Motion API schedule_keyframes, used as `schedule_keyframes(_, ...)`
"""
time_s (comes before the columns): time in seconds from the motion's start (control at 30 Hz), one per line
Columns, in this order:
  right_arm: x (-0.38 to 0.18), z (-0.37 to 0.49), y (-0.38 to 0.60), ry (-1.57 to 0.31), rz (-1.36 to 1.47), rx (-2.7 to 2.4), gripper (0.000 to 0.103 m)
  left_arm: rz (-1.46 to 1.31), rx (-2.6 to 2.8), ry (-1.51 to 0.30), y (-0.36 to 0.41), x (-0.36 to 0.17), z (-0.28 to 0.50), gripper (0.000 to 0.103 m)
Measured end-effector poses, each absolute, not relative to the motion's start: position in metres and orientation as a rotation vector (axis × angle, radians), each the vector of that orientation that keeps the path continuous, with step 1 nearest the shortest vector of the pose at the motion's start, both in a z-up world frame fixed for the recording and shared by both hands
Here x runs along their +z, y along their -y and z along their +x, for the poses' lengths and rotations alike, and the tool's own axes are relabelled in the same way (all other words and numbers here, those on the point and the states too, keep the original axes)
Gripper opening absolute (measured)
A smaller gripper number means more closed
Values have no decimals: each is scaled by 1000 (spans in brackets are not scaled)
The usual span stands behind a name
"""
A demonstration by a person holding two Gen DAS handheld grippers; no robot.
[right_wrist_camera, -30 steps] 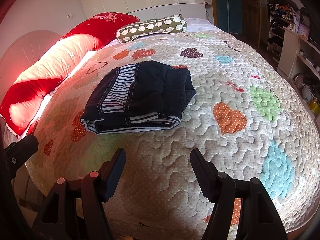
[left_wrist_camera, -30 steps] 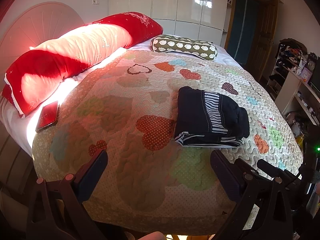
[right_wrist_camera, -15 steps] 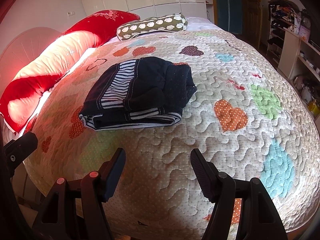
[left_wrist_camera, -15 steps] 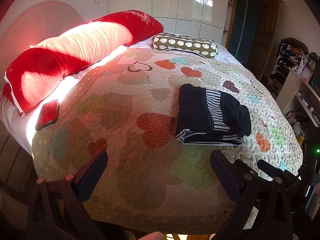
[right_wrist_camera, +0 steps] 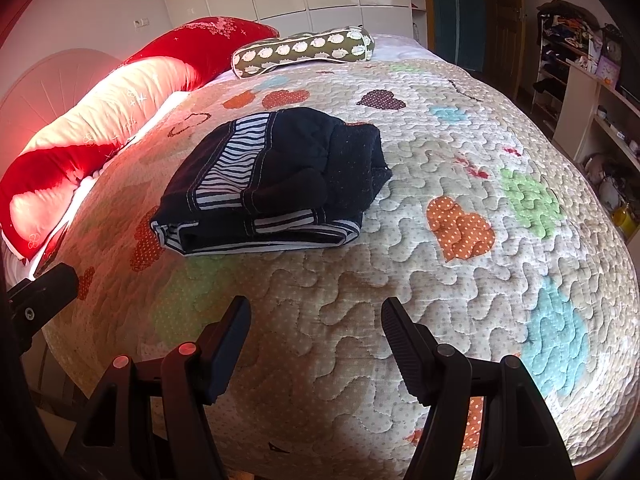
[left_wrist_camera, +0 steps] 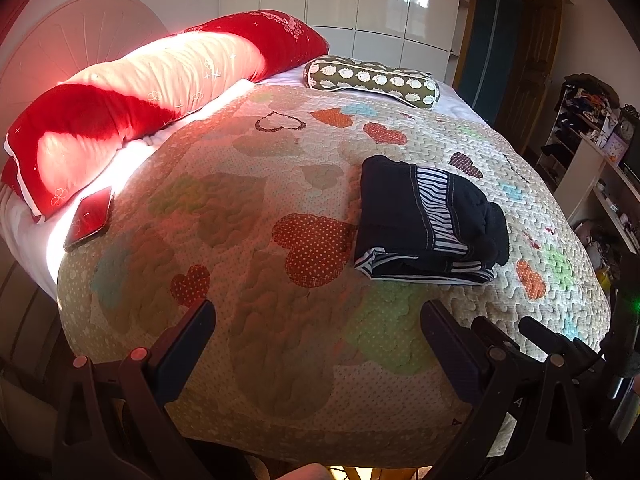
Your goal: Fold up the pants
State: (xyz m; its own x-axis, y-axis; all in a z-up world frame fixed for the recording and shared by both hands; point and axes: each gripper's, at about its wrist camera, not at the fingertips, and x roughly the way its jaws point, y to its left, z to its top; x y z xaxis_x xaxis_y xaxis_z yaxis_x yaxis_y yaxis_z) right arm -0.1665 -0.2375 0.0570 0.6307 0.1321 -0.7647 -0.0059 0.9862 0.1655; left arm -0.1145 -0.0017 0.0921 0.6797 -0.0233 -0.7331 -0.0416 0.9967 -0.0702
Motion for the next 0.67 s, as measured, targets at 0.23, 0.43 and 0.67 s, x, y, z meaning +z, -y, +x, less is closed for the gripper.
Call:
schedule_keyframes(0.23,52,-162,234,-893,120,67,73,-97,14,-858,-1,81,-107,102)
schedule_keyframes(0.43,48,-157,237,-905,122,52,73,-98,21,-854,-1,78,-106,102)
schedule_keyframes(0.67,47,-153,238,-900,120,65,73,-68,6,-870,6,74,-102,102)
